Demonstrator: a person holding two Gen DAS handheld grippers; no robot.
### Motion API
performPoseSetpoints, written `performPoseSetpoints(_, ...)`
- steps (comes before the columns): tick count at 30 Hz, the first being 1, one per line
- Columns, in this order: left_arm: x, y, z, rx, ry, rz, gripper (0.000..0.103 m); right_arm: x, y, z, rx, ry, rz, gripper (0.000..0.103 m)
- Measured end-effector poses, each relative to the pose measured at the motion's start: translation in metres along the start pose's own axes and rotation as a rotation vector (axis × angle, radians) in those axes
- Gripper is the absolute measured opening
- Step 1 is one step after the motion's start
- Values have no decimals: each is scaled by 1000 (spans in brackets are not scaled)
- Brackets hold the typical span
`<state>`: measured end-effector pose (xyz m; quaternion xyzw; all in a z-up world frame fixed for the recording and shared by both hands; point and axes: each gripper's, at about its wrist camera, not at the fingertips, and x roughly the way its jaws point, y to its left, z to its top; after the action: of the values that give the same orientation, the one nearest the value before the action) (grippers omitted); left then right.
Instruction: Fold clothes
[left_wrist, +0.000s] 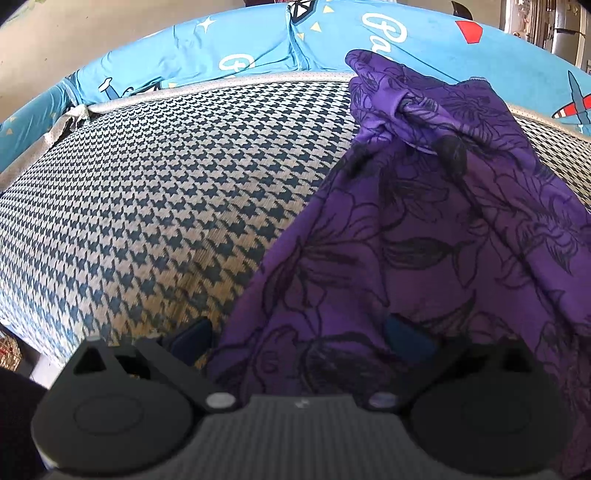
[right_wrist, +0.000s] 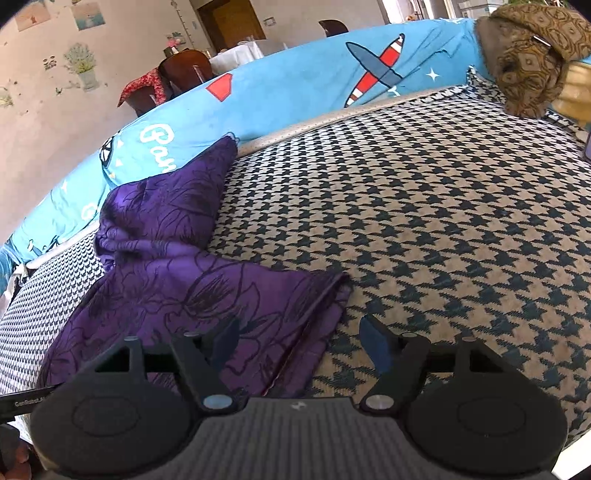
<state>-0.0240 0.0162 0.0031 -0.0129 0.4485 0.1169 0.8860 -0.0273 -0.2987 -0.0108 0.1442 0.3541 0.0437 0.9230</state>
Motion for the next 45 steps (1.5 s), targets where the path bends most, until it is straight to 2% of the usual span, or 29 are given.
performPoseSetpoints(8,-2,-6,-1,18,-29,24,103,9,13,-7,-123,-33,-31,72)
performPoseSetpoints(13,-3,-5,-1,8,-31,17,103,15,22,-11,-210,-55,-72,47)
performPoseSetpoints(17,-3,-5,0,3,-33,14,103,17,26,-11,-236,-60,-71,41)
performPoseSetpoints(19,-4,-5,0,1,-34,11,103,18,28,-12,-245,-61,-61,25)
performPoseSetpoints(21,-3,-5,1,-1,-34,9,103,19,29,-11,-242,-56,-32,14)
performPoseSetpoints(22,-3,-5,1,-2,-34,8,103,18,30,-10,-240,-55,-28,13)
performPoseSetpoints(27,-5,-1,4,-16,-34,0,103,9,33,-8,-205,-75,-1,11)
performPoseSetpoints(32,-11,11,9,-68,-53,28,103,-13,44,-7,-184,-127,93,11)
performPoseSetpoints(38,-21,31,19,-145,-63,45,103,-44,81,-16,-286,-173,243,11)
performPoseSetpoints(45,-48,57,43,-198,-89,1,103,-65,130,-29,-382,-183,385,11)
